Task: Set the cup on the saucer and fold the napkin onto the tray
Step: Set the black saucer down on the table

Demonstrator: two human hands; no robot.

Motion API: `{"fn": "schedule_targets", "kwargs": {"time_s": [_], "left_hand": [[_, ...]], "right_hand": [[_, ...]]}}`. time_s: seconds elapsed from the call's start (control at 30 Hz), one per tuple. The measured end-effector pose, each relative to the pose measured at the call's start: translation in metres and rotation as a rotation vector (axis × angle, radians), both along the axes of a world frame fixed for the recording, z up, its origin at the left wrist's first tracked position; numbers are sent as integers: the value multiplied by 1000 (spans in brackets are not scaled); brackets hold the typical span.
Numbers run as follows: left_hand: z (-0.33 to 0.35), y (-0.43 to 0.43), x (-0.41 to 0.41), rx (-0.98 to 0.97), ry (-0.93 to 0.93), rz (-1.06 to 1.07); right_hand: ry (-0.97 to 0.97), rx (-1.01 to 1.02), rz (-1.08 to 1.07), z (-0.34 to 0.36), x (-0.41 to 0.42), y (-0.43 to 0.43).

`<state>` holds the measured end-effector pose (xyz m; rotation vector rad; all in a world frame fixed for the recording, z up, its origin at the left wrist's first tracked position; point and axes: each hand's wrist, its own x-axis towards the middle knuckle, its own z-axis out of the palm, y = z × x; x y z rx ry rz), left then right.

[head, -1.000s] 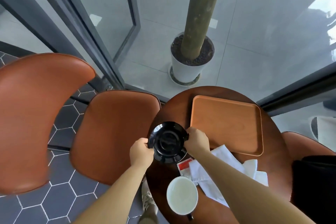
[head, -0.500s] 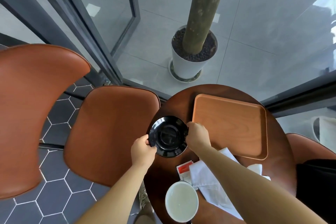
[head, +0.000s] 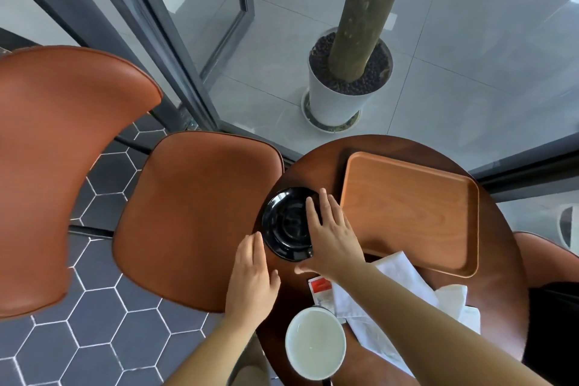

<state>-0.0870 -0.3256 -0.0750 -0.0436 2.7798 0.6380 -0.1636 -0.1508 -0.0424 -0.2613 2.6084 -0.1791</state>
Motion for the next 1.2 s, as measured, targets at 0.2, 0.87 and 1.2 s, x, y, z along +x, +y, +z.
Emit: {"fn": "schedule_targets", "kwargs": {"time_s": [0.2,0.87,1.2], "left_hand": [[-33,5,39,-165,85,-137],[-61,-4,32,-265,173,-297],[-68,-7,30,-244,194,-297]], "right_hand": [[67,-13,-14,-17,2,-6],[149,-24,-136,-26,-8,-16],[154,-107,-173,-28,-5,-16]]}}
